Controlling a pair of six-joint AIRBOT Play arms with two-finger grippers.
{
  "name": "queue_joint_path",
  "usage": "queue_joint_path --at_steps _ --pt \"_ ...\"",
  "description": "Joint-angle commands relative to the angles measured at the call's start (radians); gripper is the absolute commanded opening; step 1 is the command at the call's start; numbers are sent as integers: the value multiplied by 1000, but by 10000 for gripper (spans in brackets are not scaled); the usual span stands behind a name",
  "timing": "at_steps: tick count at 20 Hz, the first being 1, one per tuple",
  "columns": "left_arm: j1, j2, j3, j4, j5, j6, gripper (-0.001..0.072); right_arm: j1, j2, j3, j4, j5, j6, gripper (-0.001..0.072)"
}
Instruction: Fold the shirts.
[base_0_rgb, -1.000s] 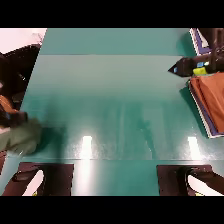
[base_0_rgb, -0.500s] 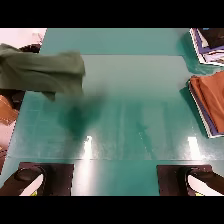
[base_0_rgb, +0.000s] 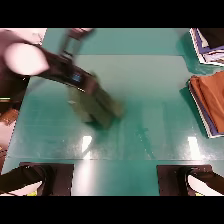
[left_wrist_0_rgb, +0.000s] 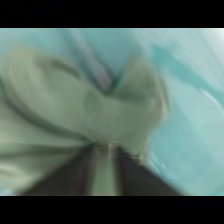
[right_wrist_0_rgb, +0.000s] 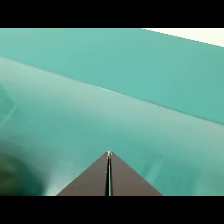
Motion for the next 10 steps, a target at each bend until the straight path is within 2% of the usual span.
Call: queue_joint_path --at_steps 1,3,6,10 --pt "-65 -126 2 -67 85 49 583 0 1 6 -5 27 0 20" --pt "-2 -126 2 -8 86 49 583 0 1 6 -5 28 0 20" --pt "181 -126 -16 2 79 29 582 0 1 6 -5 35 0 19" --pt "417 -139 -192 -159 187 16 582 0 0 6 -5 34 0 20"
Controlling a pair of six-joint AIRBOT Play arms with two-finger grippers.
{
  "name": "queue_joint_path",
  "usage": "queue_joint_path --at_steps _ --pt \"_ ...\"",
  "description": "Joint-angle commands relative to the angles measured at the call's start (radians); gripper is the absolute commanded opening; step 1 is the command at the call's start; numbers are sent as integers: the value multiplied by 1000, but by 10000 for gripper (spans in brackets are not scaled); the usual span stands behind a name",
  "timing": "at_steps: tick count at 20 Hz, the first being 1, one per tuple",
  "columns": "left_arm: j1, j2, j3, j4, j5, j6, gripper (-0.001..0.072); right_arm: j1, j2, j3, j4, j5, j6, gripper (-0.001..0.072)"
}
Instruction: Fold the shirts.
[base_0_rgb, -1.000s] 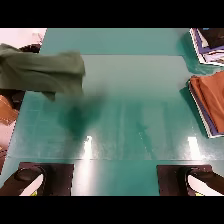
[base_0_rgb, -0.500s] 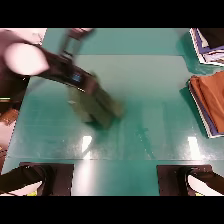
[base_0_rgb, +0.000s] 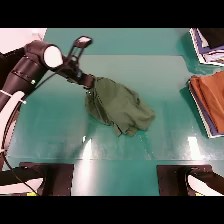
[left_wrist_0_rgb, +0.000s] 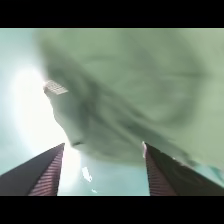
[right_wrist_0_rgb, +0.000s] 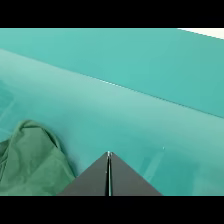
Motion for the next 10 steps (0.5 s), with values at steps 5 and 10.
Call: queue_joint_path --at_steps 5,10 --pt "214 -137 -249 -251 180 69 583 0 -10 -2 2 7 3 20" --pt "213 -236 -248 -395 259 114 532 0 -17 -53 2 21 19 20"
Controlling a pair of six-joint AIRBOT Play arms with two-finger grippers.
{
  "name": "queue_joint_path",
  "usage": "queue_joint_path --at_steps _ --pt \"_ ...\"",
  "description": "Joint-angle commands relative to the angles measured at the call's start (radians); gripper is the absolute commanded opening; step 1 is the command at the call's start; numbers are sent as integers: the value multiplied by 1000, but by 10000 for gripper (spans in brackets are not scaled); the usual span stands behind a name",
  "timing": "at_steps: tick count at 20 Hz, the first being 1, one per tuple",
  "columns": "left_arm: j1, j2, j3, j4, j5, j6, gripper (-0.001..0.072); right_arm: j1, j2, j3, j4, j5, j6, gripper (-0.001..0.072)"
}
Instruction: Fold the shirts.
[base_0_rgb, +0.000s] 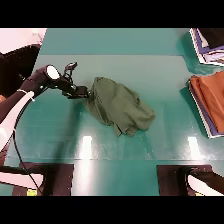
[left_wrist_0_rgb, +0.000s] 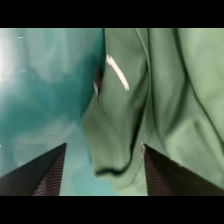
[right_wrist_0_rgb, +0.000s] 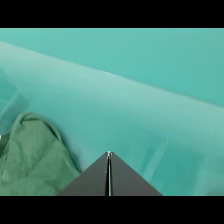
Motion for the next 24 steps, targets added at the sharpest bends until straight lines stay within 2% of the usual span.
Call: queue_joint_path --at_steps 1,2,3,5,6,8,11,12,13,14,18,21,24 --pt "10 -57 -13 -114 57 52 532 0 5 -59 0 2 6 20" --pt "10 -61 -13 -114 62 53 532 0 13 -93 1 0 6 20" --pt "11 -61 -13 -114 73 53 471 0 22 -129 1 -5 7 20" --pt "11 -60 -2 -116 82 52 112 -6 46 -214 2 -23 13 20" --pt "11 -58 18 -114 68 57 24 -17 59 -256 2 -20 37 20" --pt "16 -41 81 -72 24 56 25 -69 88 -362 2 11 84 20" --pt "16 41 162 54 11 56 25 -170 122 -603 2 82 87 22" --pt "16 65 175 72 11 56 25 -197 124 -705 12 93 87 84" --pt "16 84 180 81 14 57 25 -213 120 -803 34 84 87 329" --pt "16 94 181 81 13 56 26 -218 108 -898 69 62 84 508" --pt "16 95 180 81 -7 56 25 -136 -14 -1160 297 -177 10 510" --pt "16 95 180 82 -21 56 26 -48 -139 -1152 385 -356 -6 510" --pt "16 95 180 84 -33 56 25 1 -257 -1055 402 -422 -6 510"
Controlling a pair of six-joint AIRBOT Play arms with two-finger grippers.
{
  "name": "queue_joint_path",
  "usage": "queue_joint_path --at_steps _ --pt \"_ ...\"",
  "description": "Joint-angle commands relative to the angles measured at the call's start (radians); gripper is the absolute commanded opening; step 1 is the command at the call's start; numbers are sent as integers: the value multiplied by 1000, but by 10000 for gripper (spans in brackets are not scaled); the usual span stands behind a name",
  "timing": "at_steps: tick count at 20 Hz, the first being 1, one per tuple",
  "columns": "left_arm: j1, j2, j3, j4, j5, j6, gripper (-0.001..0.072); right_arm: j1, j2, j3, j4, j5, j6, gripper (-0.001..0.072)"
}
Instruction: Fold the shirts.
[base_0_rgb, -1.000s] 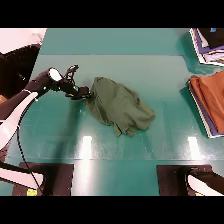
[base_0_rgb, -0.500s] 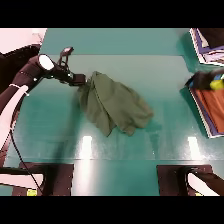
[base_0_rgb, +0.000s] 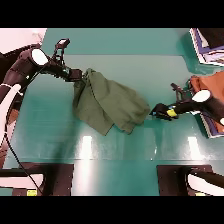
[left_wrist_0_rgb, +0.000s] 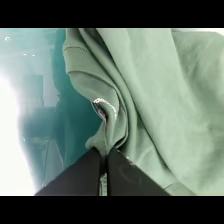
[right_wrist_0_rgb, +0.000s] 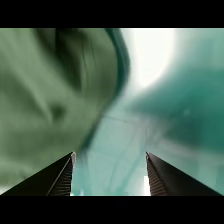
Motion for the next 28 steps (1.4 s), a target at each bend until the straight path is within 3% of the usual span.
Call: queue_joint_path --at_steps 1,2,3,5,6,12,20,24,28 --pt "0 2 2 7 -18 0 26 59 -137 75 63 -120 -13 509" --pt "0 2 2 8 -21 0 25 68 -167 113 63 -120 -13 505" --pt "0 2 2 8 -24 0 26 81 -193 154 61 -120 -14 441" --pt "0 3 2 8 -25 0 25 103 -226 225 59 -131 -45 112" --pt "0 11 3 12 -26 0 25 111 -230 259 52 -134 -65 20" --pt "0 238 58 156 -46 -8 25 19 -5 492 -149 -25 -66 19" --pt "0 663 208 154 -78 -14 25 -241 398 820 -158 172 -66 17" --pt "0 723 301 132 -131 -62 25 -373 457 954 -157 246 -66 17" --pt "0 715 332 39 -192 -60 24 -441 378 1119 -153 347 -61 16"
